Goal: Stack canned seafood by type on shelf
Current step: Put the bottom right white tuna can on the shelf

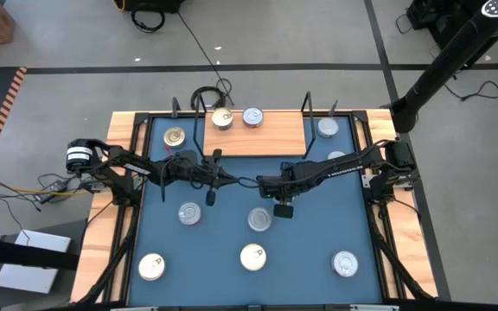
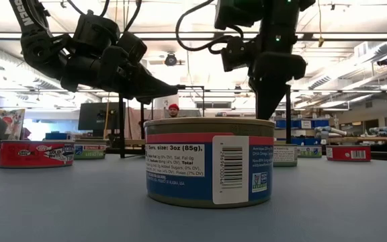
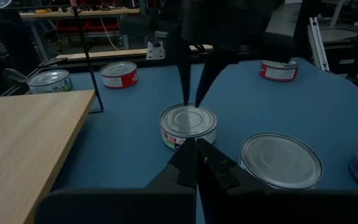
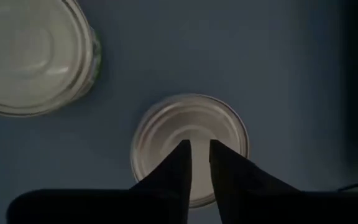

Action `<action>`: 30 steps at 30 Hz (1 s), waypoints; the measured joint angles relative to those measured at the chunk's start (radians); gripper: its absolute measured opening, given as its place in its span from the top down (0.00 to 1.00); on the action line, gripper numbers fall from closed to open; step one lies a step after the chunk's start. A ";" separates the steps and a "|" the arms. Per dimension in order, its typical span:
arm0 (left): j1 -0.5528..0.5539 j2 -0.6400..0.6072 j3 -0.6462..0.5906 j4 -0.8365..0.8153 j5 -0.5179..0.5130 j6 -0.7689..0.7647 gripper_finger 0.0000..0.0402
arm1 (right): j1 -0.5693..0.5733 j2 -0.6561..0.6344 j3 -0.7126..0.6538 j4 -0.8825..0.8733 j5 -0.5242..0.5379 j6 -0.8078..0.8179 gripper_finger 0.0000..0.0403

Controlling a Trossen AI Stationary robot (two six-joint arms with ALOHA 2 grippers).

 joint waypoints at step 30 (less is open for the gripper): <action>0.000 0.000 0.000 -0.002 0.000 0.000 0.99 | 0.082 -0.002 0.000 0.036 -0.058 0.192 0.73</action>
